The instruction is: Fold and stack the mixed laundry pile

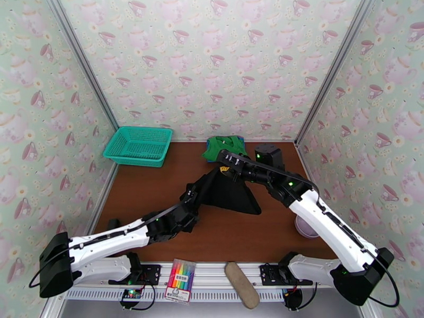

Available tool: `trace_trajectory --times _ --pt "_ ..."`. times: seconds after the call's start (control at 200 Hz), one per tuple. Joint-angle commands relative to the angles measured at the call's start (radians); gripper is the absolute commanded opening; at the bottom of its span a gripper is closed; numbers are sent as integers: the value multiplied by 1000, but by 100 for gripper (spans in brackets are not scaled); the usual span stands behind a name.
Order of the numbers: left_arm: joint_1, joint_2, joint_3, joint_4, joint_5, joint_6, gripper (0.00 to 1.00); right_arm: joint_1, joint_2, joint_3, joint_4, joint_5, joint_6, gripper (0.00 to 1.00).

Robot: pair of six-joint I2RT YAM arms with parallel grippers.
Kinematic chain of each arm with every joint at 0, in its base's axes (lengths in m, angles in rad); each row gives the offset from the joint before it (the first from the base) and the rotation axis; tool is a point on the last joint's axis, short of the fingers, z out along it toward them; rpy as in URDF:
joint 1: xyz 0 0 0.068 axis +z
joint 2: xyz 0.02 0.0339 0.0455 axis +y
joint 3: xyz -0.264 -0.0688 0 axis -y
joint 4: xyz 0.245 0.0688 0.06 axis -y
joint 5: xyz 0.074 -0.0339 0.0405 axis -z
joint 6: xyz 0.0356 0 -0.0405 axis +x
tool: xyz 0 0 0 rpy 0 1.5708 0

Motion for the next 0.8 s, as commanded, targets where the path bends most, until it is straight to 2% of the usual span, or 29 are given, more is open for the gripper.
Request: trace_trajectory --times 0.0,0.03,0.115,0.391,0.596,0.796 --pt "16 19 -27 77 156 44 54 -13 -18 35 -1 -14 14 0" --pt "18 22 -32 92 182 47 61 -17 -18 33 -2 -15 12 0" --pt "21 28 -40 113 219 53 68 -25 -20 28 -7 -24 9 0" --pt "41 31 -71 175 268 103 66 -34 -24 13 -5 -46 6 0" --pt "55 103 -106 275 324 140 66 -35 -27 7 -6 -54 6 0" --pt "50 167 -119 365 304 156 59 -37 -37 2 0 -67 10 0"
